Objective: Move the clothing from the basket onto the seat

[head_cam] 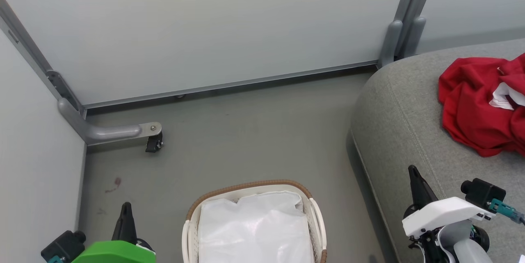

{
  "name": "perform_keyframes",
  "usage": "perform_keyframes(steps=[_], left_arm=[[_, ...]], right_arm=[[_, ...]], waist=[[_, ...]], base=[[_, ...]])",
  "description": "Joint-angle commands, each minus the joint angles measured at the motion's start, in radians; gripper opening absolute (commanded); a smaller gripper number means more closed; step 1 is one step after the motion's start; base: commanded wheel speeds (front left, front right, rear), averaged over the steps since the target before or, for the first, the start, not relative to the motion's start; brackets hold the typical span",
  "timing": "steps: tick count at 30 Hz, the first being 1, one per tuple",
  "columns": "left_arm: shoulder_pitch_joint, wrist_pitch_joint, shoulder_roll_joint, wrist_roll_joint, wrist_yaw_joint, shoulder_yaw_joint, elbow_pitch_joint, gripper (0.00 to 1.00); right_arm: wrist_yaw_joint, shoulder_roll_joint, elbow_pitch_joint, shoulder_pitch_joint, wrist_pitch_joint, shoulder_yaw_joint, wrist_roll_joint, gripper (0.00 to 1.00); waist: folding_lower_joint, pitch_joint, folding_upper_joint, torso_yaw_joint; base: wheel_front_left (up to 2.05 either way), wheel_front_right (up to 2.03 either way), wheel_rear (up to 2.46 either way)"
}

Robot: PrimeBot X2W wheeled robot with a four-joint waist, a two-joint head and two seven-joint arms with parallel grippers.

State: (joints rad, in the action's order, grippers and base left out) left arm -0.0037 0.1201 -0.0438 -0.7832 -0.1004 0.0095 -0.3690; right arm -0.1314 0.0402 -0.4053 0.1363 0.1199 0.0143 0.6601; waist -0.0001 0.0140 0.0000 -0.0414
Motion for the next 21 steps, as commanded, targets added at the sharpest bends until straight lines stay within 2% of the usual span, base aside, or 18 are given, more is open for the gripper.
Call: perform_keyframes(steps=[1, 21], left_arm=[[-0.033, -0.007, -0.004, -0.034, -0.006, 0.009, 0.017, 0.0], [-0.057, -0.075, -0.006, -0.268, -0.014, 0.038, 0.05, 0.0]], right_arm=[[0.0, 0.006, 0.02, 0.005, -0.008, 0.006, 0.038, 0.0], [0.001, 0.008, 0.063, -0.006, -0.075, 0.034, 0.306, 0.0]], waist=[[0.0001, 0.0, 0.0, 0.001], [0.0001, -0.003, 0.0, 0.009]], base=[[0.0, 0.0, 0.0], [0.0, 0.0, 0.0]])
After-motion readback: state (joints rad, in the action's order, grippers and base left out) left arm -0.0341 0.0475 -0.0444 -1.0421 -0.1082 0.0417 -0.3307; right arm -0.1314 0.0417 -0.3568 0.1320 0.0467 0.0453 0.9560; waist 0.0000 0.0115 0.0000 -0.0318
